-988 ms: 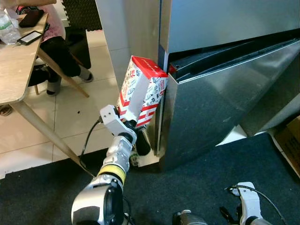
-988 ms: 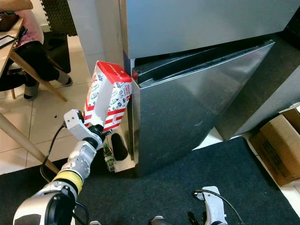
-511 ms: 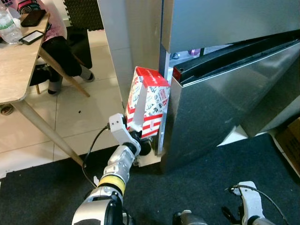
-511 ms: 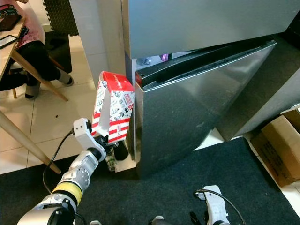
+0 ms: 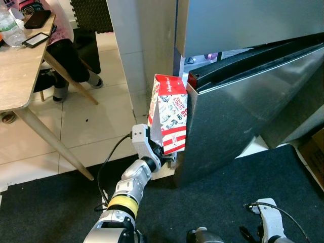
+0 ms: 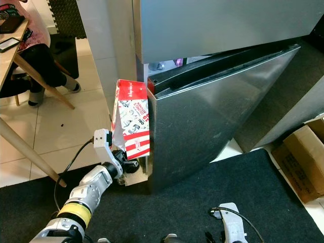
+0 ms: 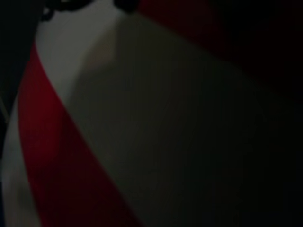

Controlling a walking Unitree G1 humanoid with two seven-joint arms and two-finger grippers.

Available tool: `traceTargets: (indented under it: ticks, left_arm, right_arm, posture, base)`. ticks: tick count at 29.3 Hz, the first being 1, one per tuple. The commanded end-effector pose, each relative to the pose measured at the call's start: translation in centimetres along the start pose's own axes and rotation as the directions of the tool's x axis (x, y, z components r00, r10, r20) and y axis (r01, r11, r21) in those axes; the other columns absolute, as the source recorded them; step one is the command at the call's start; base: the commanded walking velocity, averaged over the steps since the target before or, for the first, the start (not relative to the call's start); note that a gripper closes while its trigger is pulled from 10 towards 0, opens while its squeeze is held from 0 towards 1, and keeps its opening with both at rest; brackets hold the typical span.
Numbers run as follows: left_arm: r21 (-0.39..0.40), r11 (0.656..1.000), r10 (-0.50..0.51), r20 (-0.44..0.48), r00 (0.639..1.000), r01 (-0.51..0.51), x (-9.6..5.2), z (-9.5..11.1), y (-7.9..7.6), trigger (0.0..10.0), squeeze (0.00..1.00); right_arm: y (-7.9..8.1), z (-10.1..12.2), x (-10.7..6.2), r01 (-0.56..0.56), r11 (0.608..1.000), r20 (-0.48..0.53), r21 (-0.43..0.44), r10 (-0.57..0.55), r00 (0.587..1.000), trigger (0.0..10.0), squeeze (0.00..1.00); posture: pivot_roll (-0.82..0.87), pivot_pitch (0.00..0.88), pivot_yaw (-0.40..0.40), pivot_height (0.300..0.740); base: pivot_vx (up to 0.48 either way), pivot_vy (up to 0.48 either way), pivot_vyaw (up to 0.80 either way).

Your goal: Restocking fridge

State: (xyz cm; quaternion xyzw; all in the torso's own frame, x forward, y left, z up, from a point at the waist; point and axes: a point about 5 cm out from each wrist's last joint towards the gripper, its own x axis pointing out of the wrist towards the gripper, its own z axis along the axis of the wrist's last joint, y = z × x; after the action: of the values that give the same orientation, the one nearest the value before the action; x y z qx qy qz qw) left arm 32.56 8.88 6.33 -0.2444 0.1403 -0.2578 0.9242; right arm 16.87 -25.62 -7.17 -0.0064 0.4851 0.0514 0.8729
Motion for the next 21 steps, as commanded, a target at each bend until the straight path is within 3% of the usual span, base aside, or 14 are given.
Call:
traceTargets:
  ticks: [1,3,7,8,9,10,14,15,18,19,20,21]
  left_arm:
    - [-0.006,1.000,-0.002,-0.038,0.999,0.002,-0.2,-1.1,-0.2,10.0,0.00]
    - [-0.009,0.999,0.035,-0.026,0.999,-0.035,-0.7,-0.7,0.6,10.0,0.00]
    - [-0.016,0.967,0.255,0.033,0.966,-0.255,-4.4,1.2,5.9,10.0,0.00]
    - [-0.016,0.967,0.255,0.033,0.966,-0.255,-4.4,1.2,5.9,10.0,0.00]
    - [-0.023,0.946,0.324,0.046,0.945,-0.323,-6.2,1.7,7.7,10.0,0.00]
    - [-0.023,0.946,0.324,0.046,0.945,-0.323,-6.2,1.7,7.7,10.0,0.00]
    - [-0.040,0.888,0.461,0.072,0.885,-0.459,-10.1,2.6,11.3,10.0,0.00]
    - [-0.040,0.888,0.461,0.072,0.885,-0.459,-10.1,2.6,11.3,10.0,0.00]
    - [-0.041,0.847,0.531,0.075,0.844,-0.530,-12.2,3.1,13.1,10.0,0.00]
    - [-0.041,0.847,0.531,0.075,0.844,-0.530,-12.2,3.1,13.1,10.0,0.00]
    - [-0.050,0.828,0.561,0.074,0.825,-0.559,-13.0,3.0,13.7,10.0,0.00]
    - [-0.050,0.828,0.561,0.074,0.825,-0.559,-13.0,3.0,13.7,10.0,0.00]
  right_arm:
    - [0.3,-1.0,-0.1,-0.020,0.999,-0.026,0.024,0.021,0.999,10.0,0.00]
    - [0.6,-0.8,0.0,-0.052,0.998,-0.013,0.026,0.052,0.999,10.0,0.00]
    - [1.0,0.9,-0.1,-0.224,0.974,0.064,-0.030,0.225,0.972,10.0,0.00]
    - [1.0,0.9,-0.1,-0.224,0.974,0.064,-0.030,0.225,0.972,10.0,0.00]
    - [1.1,1.7,-0.3,-0.281,0.958,0.082,-0.059,0.285,0.955,10.0,0.00]
    - [1.1,1.7,-0.3,-0.281,0.958,0.082,-0.059,0.285,0.955,10.0,0.00]
    - [1.0,3.3,-0.8,-0.394,0.912,0.121,-0.113,0.406,0.906,10.0,0.00]
    - [1.0,3.3,-0.8,-0.394,0.912,0.121,-0.113,0.406,0.906,10.0,0.00]
    - [1.3,4.8,-1.5,-0.528,0.830,0.145,-0.181,0.554,0.820,10.0,0.00]
    - [1.3,4.8,-1.5,-0.528,0.830,0.145,-0.181,0.554,0.820,10.0,0.00]
    - [1.2,5.9,-2.3,-0.617,0.752,0.154,-0.232,0.654,0.740,10.0,0.00]
    - [1.2,5.9,-2.3,-0.617,0.752,0.154,-0.232,0.654,0.740,10.0,0.00]
  posture:
    - [-0.08,0.192,0.021,0.740]
    - [-0.07,0.193,0.024,0.740]
    - [-0.07,0.195,0.033,0.740]
    - [-0.07,0.195,0.033,0.740]
    - [-0.07,0.196,0.033,0.740]
    - [-0.07,0.196,0.033,0.740]
    - [-0.06,0.197,0.033,0.740]
    - [-0.06,0.197,0.033,0.740]
    - [-0.06,0.197,0.033,0.740]
    - [-0.06,0.197,0.033,0.740]
    - [-0.07,0.197,0.033,0.740]
    - [-0.07,0.197,0.033,0.740]
  base:
    - [0.000,0.000,0.00]
    - [0.000,0.000,0.00]
    - [0.000,0.000,0.00]
    - [0.000,0.000,0.00]
    - [0.000,0.000,0.00]
    - [0.000,0.000,0.00]
    - [0.000,0.000,0.00]
    - [0.000,0.000,0.00]
    - [0.000,0.000,0.00]
    - [0.000,0.000,0.00]
    - [0.000,0.000,0.00]
    - [0.000,0.000,0.00]
